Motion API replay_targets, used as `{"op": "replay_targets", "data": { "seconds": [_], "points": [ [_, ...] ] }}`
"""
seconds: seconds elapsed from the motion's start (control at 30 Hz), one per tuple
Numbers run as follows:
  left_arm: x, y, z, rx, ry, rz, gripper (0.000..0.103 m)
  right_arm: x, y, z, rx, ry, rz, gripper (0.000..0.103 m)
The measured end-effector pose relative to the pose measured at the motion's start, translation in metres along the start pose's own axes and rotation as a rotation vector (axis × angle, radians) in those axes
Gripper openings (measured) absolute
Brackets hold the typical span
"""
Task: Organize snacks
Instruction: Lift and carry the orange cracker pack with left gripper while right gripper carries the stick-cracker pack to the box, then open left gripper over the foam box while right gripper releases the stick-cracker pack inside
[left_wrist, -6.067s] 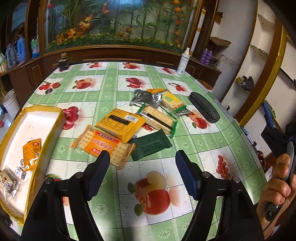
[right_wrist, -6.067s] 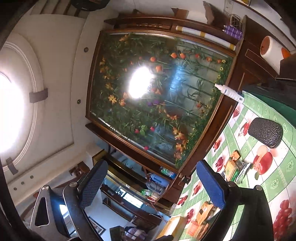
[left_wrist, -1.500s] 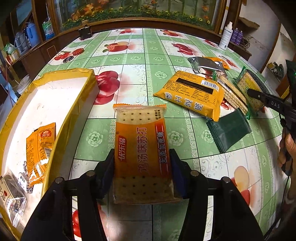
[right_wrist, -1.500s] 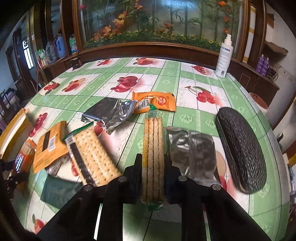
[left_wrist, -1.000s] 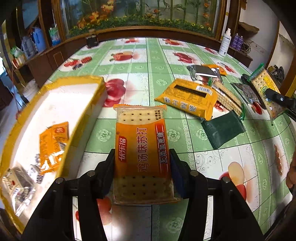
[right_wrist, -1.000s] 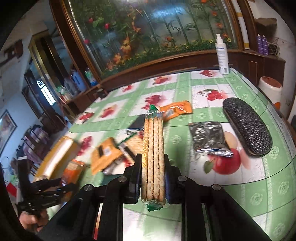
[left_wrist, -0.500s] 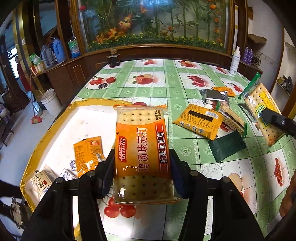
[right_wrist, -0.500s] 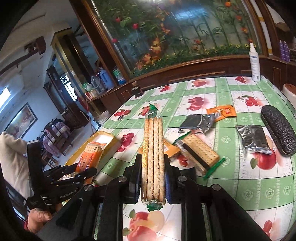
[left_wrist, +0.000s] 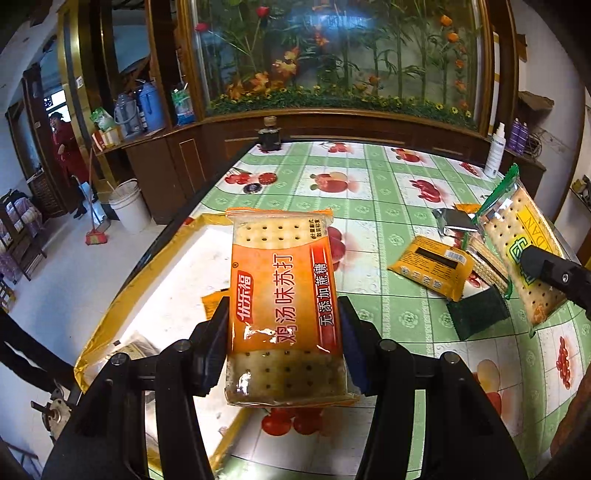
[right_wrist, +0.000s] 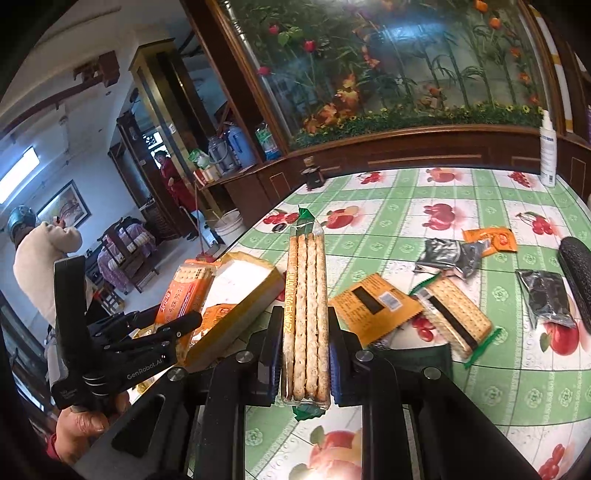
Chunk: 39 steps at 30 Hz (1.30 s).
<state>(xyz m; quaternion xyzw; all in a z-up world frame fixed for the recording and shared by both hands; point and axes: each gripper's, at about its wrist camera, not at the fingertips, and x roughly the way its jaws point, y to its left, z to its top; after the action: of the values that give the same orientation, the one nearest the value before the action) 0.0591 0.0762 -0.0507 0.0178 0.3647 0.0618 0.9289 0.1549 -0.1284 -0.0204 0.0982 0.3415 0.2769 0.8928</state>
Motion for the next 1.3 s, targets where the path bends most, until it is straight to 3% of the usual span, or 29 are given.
{"op": "replay_targets", "data": {
  "seconds": [0.6,0.8,1.07,1.3],
  "points": [
    [0.011,0.086,-0.015,-0.137,0.003,0.09,0.053,0.066,0.077,0.005,-0.127,0.082,0.096,0.02],
    [0.035,0.115,-0.026,-0.187,0.08,0.102,0.053,0.124,0.103,0.01,-0.12,0.142,0.17,0.02],
    [0.064,0.116,-0.024,-0.193,0.15,0.085,0.053,0.213,0.124,0.013,-0.118,0.222,0.161,0.02],
    [0.076,0.117,-0.026,-0.19,0.185,0.085,0.053,0.252,0.12,0.005,-0.093,0.268,0.146,0.02]
  ]
}}
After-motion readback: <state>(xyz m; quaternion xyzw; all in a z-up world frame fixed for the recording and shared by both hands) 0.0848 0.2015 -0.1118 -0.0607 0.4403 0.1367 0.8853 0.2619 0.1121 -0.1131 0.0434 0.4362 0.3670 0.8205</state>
